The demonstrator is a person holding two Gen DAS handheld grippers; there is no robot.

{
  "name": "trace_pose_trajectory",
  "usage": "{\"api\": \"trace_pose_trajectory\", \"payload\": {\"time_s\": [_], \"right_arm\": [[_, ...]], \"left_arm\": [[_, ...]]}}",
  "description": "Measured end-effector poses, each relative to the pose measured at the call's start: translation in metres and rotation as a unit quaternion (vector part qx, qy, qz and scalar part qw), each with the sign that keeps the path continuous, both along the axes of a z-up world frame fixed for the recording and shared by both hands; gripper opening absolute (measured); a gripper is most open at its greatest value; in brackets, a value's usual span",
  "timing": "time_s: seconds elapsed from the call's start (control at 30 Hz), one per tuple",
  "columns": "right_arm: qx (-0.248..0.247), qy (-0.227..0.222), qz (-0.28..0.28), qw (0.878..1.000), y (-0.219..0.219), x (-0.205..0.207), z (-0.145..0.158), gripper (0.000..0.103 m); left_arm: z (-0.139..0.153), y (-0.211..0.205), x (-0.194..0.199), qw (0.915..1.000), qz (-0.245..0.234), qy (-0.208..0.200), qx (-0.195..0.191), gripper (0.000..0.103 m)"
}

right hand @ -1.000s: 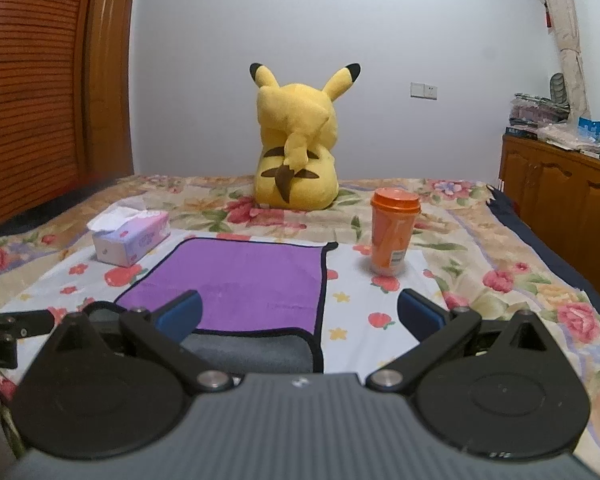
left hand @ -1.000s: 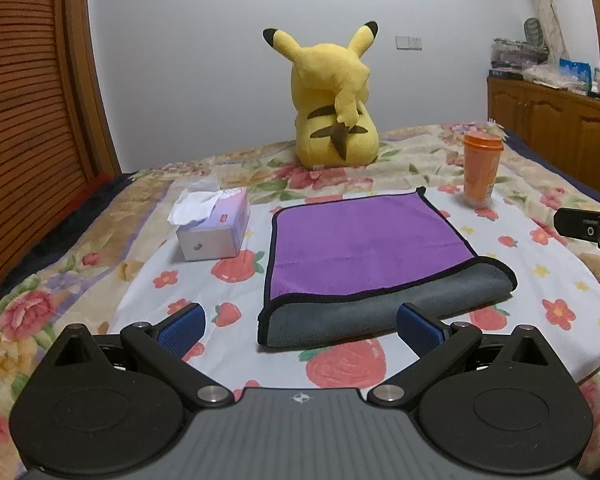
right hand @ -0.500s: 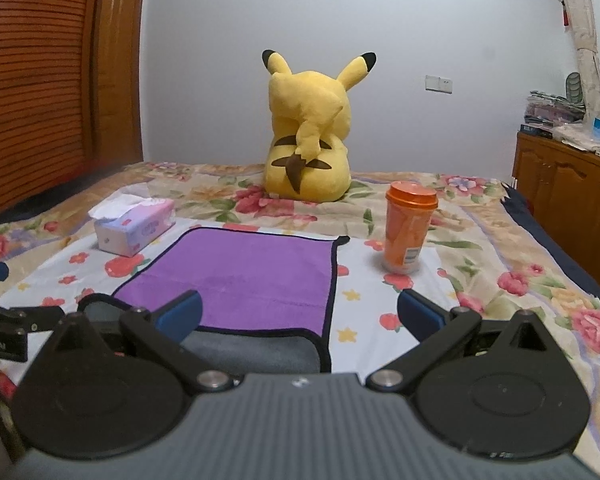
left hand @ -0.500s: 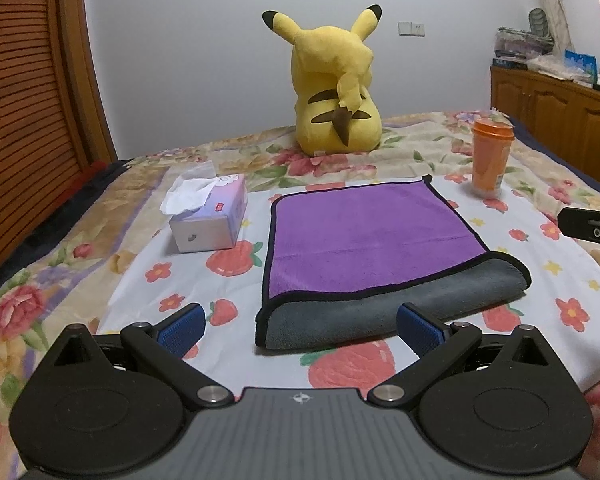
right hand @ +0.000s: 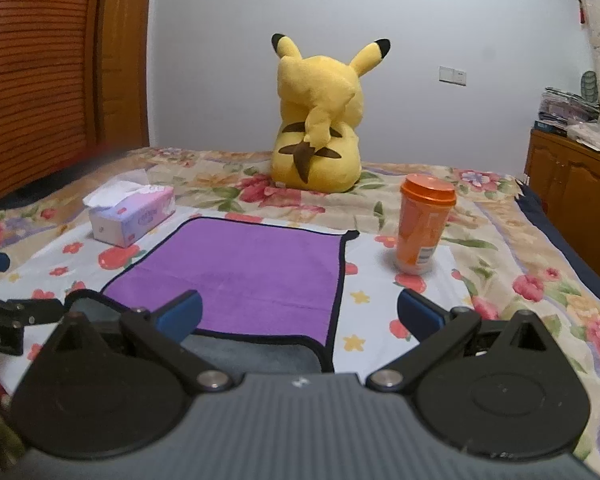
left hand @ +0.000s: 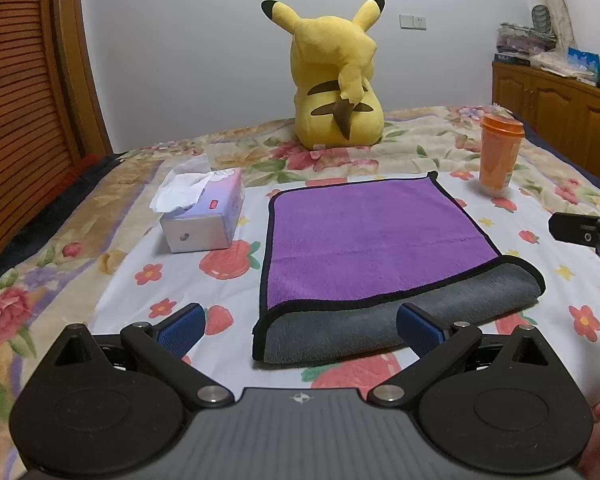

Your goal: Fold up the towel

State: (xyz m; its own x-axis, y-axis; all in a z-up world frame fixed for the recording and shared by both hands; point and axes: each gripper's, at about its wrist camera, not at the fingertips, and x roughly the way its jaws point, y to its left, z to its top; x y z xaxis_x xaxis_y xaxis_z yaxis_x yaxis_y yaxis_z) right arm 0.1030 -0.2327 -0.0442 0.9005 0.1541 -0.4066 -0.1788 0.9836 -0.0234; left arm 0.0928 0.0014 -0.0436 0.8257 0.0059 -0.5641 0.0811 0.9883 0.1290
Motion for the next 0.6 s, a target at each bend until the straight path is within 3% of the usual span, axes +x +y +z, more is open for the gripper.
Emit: {"api": "trace_pose_trajectory", "payload": {"time_s": [0.6], "right_arm": [[-0.003,0.046,0.023,0.999,0.002,0.038,-0.018,0.103]], "left_arm": [[-0.016,0.021,0.044,0.9992,0.01,0.035,-0.018,0.103]]}}
